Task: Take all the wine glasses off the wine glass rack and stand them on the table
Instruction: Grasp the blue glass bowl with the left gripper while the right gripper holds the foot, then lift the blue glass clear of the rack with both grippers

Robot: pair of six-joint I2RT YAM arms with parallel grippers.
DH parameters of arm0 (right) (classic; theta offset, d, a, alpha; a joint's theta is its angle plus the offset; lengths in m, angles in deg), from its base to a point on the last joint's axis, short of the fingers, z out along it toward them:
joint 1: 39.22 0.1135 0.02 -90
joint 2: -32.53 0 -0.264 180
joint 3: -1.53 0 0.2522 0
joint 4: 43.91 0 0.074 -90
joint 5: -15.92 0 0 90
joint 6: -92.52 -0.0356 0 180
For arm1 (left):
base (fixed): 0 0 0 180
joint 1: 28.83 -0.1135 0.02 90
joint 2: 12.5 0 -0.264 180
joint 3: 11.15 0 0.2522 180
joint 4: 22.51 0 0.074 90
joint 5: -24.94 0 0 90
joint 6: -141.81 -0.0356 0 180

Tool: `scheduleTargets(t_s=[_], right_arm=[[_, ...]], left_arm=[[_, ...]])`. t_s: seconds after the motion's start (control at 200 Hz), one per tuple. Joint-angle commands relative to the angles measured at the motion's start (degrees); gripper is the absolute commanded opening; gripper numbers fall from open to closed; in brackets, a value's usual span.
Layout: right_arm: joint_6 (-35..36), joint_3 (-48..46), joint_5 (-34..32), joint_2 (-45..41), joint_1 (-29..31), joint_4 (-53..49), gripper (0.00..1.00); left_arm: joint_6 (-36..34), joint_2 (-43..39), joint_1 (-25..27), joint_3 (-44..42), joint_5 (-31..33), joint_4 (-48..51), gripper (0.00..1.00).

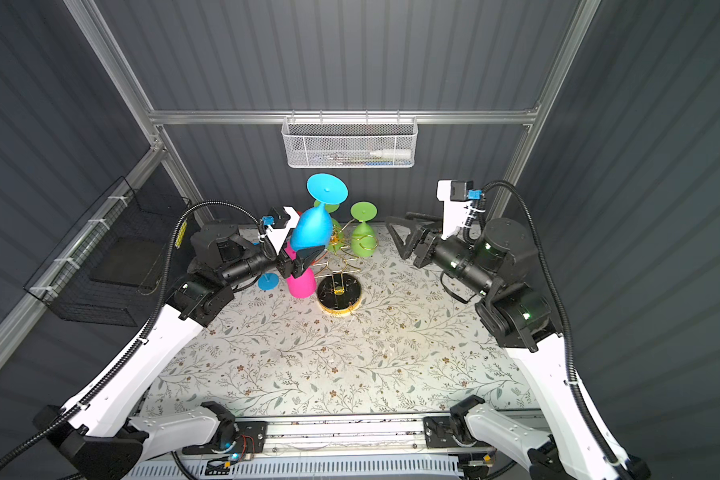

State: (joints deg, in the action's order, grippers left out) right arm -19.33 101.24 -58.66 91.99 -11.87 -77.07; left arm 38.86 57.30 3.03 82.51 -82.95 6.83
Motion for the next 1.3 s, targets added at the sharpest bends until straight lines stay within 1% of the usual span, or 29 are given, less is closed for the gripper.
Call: scheduleTargets(t_s=[0.0, 0.185, 0.21, 0.38, 0.48, 0.785, 1.05, 1.296], right_arm=[[10.32, 1.28, -7.75, 2.09, 2.61, 0.33, 0.69], [18.48, 3.07, -11.2, 4.33, 9.45, 3.84, 0.66], [19.62, 3.17, -11.56, 6.02, 10.5, 4.39, 0.65], [24.91, 4.04, -10.09, 7.81, 15.13, 7.11, 0.57], [27.46, 4.82, -11.8, 9.01, 17.09, 7.99, 0.55], [31.45, 10.62, -11.71, 15.07, 17.56, 6.63, 0.54], [32.57, 14.76, -10.23, 20.32, 17.56, 4.47, 0.54], [34.48, 16.9, -11.88, 23.23, 17.56, 3.94, 0.52]], left_arm=[[3.56, 1.1, 0.31, 4.49, 1.82, 11.4, 0.77], [4.67, 1.36, 0.31, 6.51, 2.55, 17.59, 0.78], [4.74, 1.43, 0.31, 6.78, 2.58, 18.21, 0.78], [5.39, 2.52, 0.31, 9.06, 2.9, 22.29, 0.78], [5.48, 2.84, 0.31, 9.34, 3.05, 23.25, 0.78], [5.57, 2.54, 0.31, 9.6, 2.81, 24.51, 0.78], [4.89, 2.18, 0.27, 9.57, 2.65, 24.94, 0.78], [3.98, 1.32, 0.3, 9.05, 1.9, 24.6, 0.78]])
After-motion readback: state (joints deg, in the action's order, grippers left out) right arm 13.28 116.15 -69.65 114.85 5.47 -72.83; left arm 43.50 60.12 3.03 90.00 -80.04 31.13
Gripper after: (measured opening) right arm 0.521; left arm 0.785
